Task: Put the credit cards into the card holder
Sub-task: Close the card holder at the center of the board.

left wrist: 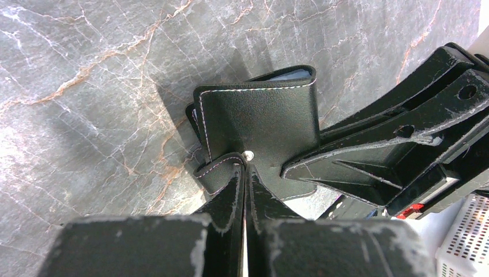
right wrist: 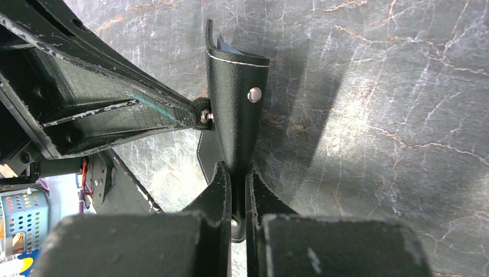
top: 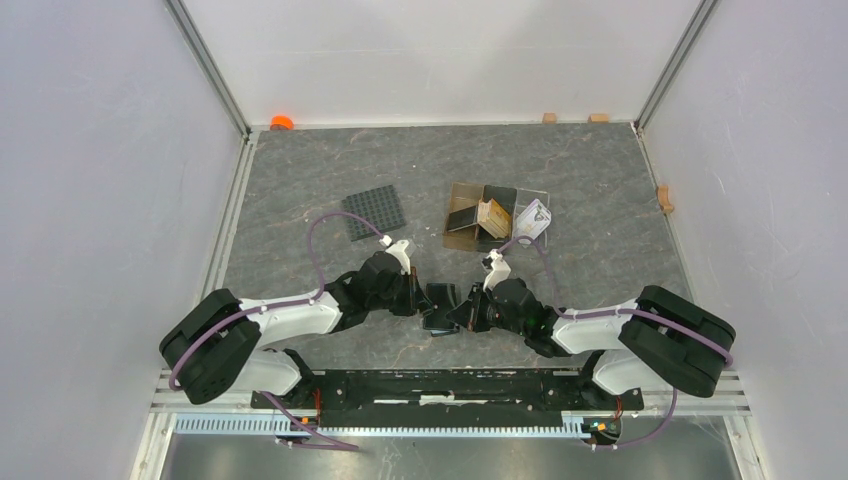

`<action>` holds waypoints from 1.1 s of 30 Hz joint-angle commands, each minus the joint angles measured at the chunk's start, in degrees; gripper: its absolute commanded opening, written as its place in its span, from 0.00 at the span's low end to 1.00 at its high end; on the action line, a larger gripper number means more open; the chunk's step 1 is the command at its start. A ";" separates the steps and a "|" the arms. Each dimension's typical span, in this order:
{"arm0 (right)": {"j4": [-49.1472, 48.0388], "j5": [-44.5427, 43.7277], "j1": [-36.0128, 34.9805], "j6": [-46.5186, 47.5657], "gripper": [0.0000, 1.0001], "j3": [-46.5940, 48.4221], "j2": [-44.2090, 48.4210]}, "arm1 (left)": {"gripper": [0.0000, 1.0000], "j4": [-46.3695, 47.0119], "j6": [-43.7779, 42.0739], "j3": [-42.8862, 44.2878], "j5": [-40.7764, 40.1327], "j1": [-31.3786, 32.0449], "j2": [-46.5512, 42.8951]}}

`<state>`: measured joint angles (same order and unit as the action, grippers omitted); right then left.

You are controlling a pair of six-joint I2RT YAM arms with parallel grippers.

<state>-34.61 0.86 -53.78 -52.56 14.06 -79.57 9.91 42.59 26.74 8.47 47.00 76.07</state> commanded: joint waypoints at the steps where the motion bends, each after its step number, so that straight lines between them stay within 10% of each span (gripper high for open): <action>1: 13.25 -6.75 -0.32 5.36 0.00 -0.95 -2.78 | 0.02 1.99 -0.66 1.47 -0.74 0.11 -1.11; 33: 15.26 -7.87 -1.41 6.42 0.00 0.06 -3.75 | 0.02 2.79 -1.05 2.16 -1.61 0.11 -1.26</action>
<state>-33.43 -0.30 -54.72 -52.10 15.05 -80.09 9.96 42.59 26.74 8.54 47.00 75.94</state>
